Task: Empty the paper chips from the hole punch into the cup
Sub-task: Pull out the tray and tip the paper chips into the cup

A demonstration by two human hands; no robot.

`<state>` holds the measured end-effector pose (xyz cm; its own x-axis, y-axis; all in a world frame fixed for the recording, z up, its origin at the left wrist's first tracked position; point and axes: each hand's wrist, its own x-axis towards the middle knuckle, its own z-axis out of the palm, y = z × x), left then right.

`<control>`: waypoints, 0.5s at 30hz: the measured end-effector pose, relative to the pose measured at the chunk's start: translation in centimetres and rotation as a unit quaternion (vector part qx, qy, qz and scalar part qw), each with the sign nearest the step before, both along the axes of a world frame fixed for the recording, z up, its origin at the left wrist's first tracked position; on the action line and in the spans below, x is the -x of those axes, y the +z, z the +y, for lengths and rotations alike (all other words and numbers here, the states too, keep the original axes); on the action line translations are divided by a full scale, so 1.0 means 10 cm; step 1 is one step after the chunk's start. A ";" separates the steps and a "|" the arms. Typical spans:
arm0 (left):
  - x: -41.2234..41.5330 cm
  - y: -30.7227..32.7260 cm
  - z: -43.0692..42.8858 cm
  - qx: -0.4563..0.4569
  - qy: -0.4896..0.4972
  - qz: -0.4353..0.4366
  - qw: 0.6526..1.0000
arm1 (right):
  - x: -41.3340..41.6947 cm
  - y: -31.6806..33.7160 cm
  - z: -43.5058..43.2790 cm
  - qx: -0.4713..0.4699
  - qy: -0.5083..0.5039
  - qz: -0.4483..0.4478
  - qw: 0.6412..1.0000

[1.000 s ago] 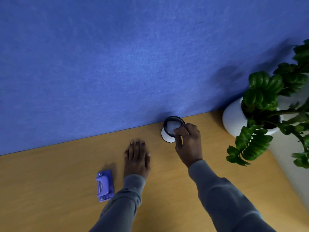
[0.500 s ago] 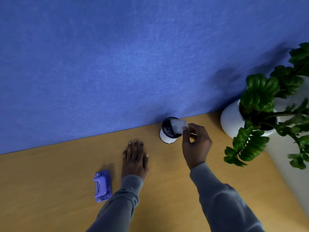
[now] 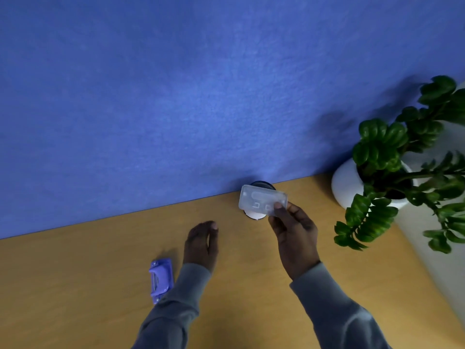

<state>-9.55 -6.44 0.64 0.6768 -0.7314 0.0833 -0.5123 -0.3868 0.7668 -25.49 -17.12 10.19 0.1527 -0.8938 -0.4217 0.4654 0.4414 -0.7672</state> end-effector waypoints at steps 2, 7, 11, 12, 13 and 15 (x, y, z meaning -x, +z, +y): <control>0.05 0.19 0.07 0.017 0.014 0.089 0.996 | -0.03 0.00 0.09 -0.023 0.022 -0.002 0.999; 0.11 0.51 0.12 0.109 0.111 0.434 0.887 | -0.10 -0.11 0.39 -0.069 0.054 0.005 0.996; 0.07 0.64 0.19 0.117 0.107 0.464 0.872 | -0.15 -0.17 0.56 -0.070 0.076 0.017 0.994; 0.06 0.65 0.20 0.109 0.101 0.448 0.882 | -0.15 -0.17 0.59 -0.067 0.081 0.023 0.994; 0.06 0.67 0.22 0.100 0.099 0.427 0.893 | -0.16 -0.17 0.62 -0.063 0.087 0.029 0.994; 0.05 0.68 0.25 0.091 0.108 0.398 0.906 | -0.18 -0.15 0.65 -0.054 0.100 0.038 0.993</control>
